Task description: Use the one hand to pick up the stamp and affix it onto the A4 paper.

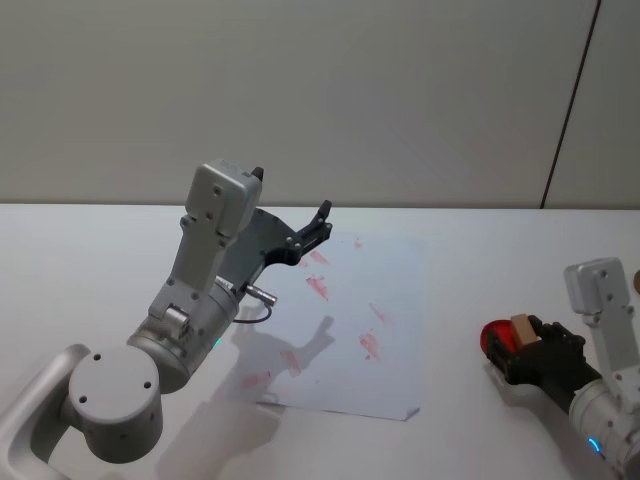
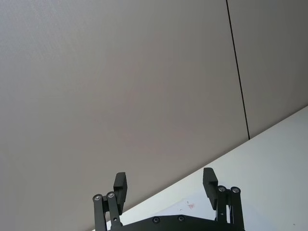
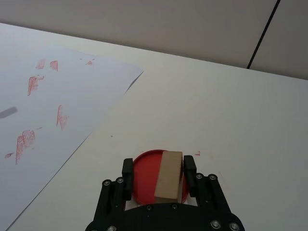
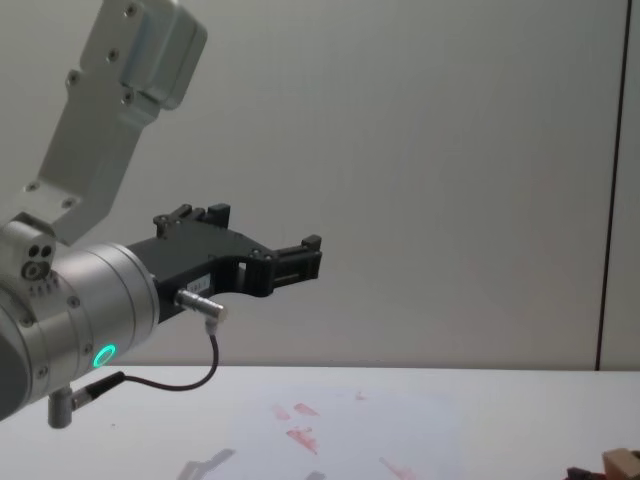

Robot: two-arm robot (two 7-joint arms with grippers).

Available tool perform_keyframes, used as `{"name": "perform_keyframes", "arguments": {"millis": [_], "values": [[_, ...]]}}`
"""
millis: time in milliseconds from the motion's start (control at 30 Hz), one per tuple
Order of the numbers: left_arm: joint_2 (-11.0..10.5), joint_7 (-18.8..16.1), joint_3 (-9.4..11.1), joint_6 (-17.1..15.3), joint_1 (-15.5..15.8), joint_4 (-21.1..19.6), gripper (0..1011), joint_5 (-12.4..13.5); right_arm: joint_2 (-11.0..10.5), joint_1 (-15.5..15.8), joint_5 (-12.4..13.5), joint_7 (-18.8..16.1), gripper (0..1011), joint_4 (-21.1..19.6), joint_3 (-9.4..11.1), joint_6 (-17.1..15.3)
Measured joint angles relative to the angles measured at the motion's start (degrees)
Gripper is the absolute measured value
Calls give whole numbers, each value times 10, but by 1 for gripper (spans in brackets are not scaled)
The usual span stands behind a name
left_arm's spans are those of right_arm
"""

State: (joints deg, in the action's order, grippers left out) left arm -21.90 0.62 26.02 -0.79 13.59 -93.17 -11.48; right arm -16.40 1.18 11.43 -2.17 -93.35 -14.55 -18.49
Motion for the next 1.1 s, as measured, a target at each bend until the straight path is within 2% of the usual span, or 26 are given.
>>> {"name": "perform_keyframes", "arguments": {"millis": [133, 233, 267, 433, 833, 1100], "values": [[0, 0, 0, 0, 0, 0, 1003, 0, 1, -1, -1, -1, 546, 1, 0, 1], [0, 0, 0, 0, 0, 0, 1003, 0, 1, -1, -2, -1, 406, 2, -1, 1], [0, 0, 0, 0, 0, 0, 1003, 0, 2, -2, -2, -1, 406, 2, -1, 1], [0, 0, 0, 0, 0, 0, 1003, 0, 2, -2, -2, -1, 233, 3, -1, 1], [0, 0, 0, 0, 0, 0, 1003, 0, 2, -3, -7, -6, 220, 3, -1, 7], [0, 0, 0, 0, 0, 0, 1003, 0, -1, -5, -21, -20, 221, -5, 0, 36]]}}
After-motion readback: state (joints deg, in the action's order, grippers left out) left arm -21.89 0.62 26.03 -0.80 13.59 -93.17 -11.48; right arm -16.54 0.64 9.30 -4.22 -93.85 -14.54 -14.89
